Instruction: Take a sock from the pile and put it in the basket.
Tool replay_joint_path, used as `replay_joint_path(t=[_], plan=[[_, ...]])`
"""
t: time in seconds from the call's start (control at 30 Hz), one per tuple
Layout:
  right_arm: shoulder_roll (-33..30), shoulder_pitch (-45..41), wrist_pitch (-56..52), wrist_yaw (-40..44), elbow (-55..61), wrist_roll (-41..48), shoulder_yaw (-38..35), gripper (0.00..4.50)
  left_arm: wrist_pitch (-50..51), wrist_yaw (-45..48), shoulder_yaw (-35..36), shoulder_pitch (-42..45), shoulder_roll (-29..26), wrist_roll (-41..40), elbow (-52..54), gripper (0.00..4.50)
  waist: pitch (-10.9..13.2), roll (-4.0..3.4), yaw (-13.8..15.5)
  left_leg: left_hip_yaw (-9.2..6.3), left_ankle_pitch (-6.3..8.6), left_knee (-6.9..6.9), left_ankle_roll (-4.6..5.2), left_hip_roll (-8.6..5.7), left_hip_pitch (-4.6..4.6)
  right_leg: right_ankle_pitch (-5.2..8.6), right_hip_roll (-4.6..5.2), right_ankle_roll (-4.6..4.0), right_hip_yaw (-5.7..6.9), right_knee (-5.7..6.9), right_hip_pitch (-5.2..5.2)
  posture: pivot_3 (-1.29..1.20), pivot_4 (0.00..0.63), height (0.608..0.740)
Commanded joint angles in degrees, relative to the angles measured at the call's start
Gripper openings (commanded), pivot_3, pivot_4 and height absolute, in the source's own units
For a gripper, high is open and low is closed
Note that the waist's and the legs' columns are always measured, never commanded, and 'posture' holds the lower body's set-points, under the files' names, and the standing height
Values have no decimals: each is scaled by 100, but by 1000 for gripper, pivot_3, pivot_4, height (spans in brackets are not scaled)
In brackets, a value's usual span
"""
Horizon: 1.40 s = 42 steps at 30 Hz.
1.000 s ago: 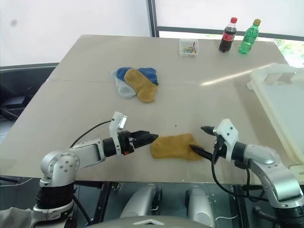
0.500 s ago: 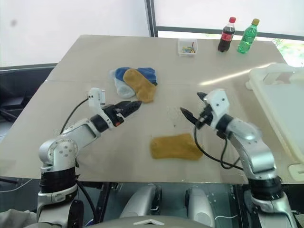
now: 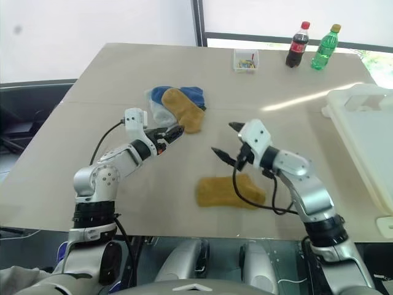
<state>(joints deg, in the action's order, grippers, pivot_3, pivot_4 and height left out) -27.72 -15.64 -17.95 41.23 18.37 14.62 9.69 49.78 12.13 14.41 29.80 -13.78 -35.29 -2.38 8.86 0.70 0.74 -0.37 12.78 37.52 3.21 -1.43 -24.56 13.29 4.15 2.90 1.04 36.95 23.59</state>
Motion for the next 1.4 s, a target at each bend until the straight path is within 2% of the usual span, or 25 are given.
replay_joint_path(t=[0.03,0.3,0.43,0.5,0.57,0.67,0.7,1.07,1.4], plan=[[-158,109,-109,17,615,86,-187,4366,-31,-205,229,345,242,-111,-433,4083,1,1,-16,2,0,0,1,1,3,0,-2,0,-1,4,0,0,150,729],[-379,784,-701,-411,1586,180,-634,4366,-568,-756,546,1211,657,140,-2068,4083,-2,6,17,10,15,34,26,-2,18,1,2,0,6,52,-8,0,150,729],[-401,1019,-805,-568,1801,161,-729,4422,-669,-759,657,1451,737,111,-2440,2963,-1,6,13,9,16,65,28,3,18,2,-1,1,7,77,-7,0,150,729],[-401,1048,-830,-594,1837,164,-742,4422,-633,-741,678,1452,746,89,-2420,1900,-1,7,12,9,17,79,28,4,16,2,-2,1,7,83,-9,0,150,729],[-398,1036,-828,-620,1823,167,-738,4422,-436,-755,752,1350,751,-24,-2185,1710,0,8,15,10,17,79,28,3,14,2,-1,1,7,82,-8,0,150,729],[-395,987,-801,-613,1754,155,-690,4422,-27,-789,897,1145,758,-268,-1758,318,1,10,10,8,17,79,28,4,7,2,0,1,6,81,-3,0,150,729],[-390,963,-786,-597,1719,157,-669,4422,144,-792,916,1032,747,-356,-1552,28,1,10,6,7,17,79,27,4,6,1,0,1,4,81,-2,0,150,729],[-396,737,-550,-232,1409,215,-496,4422,851,-1211,1243,470,821,-958,-430,28,3,13,9,2,17,79,26,6,3,2,2,0,-9,78,-2,0,150,729],[-638,1093,-421,76,1525,377,-691,4422,2227,-1301,1516,-604,455,-1931,1042,28,4,13,7,-2,17,77,25,8,3,2,25,-2,-8,76,-1,0,150,729]])
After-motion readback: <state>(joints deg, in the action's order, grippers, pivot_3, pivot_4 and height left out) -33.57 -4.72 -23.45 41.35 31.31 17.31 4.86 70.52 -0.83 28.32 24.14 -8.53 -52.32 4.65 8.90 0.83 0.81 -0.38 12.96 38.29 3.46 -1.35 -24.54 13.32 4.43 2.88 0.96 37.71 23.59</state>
